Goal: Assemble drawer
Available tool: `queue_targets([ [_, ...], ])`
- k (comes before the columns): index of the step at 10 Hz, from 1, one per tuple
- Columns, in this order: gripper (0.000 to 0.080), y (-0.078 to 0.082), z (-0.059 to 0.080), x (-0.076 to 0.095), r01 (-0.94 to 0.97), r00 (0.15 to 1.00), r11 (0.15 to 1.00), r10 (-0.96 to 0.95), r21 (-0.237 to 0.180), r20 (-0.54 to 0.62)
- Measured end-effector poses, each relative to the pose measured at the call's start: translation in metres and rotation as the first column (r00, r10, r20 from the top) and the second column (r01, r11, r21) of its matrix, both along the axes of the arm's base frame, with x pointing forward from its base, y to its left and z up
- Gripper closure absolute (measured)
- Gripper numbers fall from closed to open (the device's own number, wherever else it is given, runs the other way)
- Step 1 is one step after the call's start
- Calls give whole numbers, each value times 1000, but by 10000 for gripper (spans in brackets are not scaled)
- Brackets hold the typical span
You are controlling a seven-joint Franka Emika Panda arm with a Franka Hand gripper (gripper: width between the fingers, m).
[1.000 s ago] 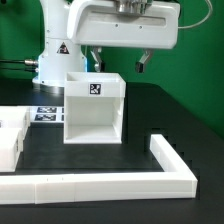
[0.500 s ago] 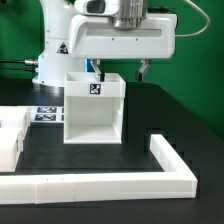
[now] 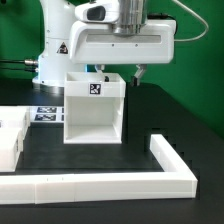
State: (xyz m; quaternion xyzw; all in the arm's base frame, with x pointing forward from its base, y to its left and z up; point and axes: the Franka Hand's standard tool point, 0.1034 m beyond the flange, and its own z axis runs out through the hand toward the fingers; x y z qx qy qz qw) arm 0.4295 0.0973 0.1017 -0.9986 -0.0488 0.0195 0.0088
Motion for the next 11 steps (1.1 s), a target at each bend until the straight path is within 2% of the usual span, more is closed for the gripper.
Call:
queue_targets([
  [1,467,0,0,0,0,1000,1000,0,0,0],
  [2,467,0,0,0,0,1000,1000,0,0,0],
  [3,649,0,0,0,0,1000,1000,0,0,0],
  [4,749,0,0,0,0,1000,1000,0,0,0],
  [11,761,0,0,2,-9,1000,1000,9,-3,3],
])
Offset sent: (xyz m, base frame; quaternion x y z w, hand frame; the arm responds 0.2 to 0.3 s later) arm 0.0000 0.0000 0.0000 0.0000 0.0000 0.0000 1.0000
